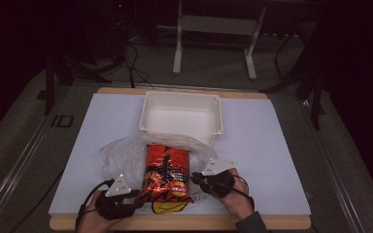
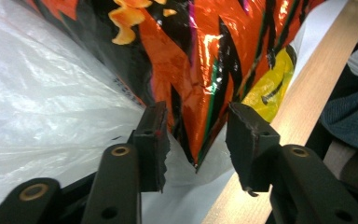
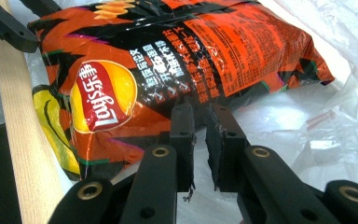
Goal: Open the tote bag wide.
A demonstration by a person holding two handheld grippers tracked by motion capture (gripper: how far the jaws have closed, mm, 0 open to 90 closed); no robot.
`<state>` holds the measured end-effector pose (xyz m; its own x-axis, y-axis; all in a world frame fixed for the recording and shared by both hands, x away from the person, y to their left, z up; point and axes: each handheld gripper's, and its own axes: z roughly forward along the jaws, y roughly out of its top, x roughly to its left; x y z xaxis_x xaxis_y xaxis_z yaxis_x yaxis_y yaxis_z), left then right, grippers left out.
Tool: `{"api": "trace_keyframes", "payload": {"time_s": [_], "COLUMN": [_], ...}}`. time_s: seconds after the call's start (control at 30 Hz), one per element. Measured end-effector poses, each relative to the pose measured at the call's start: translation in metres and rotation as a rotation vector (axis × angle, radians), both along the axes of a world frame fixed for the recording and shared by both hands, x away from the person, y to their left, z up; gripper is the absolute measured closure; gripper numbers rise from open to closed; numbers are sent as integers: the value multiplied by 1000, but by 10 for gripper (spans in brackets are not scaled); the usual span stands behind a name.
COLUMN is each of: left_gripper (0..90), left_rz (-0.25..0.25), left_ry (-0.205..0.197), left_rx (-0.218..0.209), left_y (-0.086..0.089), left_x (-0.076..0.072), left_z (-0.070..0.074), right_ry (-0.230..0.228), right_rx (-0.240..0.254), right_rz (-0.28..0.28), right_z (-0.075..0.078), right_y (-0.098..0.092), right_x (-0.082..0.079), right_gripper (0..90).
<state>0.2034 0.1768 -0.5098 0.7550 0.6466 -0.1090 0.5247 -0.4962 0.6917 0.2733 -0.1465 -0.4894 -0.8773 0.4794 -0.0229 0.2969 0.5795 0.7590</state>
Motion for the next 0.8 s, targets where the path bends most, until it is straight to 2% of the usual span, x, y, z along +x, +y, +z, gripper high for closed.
{"api": "trace_keyframes", "payload": {"time_s": [0.17,0.3,0.5,0.7,0.73,0.8], "left_gripper": [710,811,862,864,865,864], "left_rz": [-12,-10,-9,12,12,21], "left_ry": [-19,-41,-72,-95,-95,-105], "left_rx": [28,19,-22,-90,-90,-119], "left_y": [-1,1,5,13,13,16], "left_x": [-1,-1,0,1,1,3], "left_z": [2,7,20,31,31,35], "right_ry": [4,0,-7,-22,-22,-26], "right_rx": [-11,-20,-30,-45,-45,-53], "right_rz": [-1,4,11,29,29,37], "right_z": [-3,-5,-6,-5,-5,-5], "right_y": [-1,-1,0,1,1,1], "right_x": [-1,-2,-6,-10,-10,-12], "right_gripper": [780,764,710,627,627,576]}}
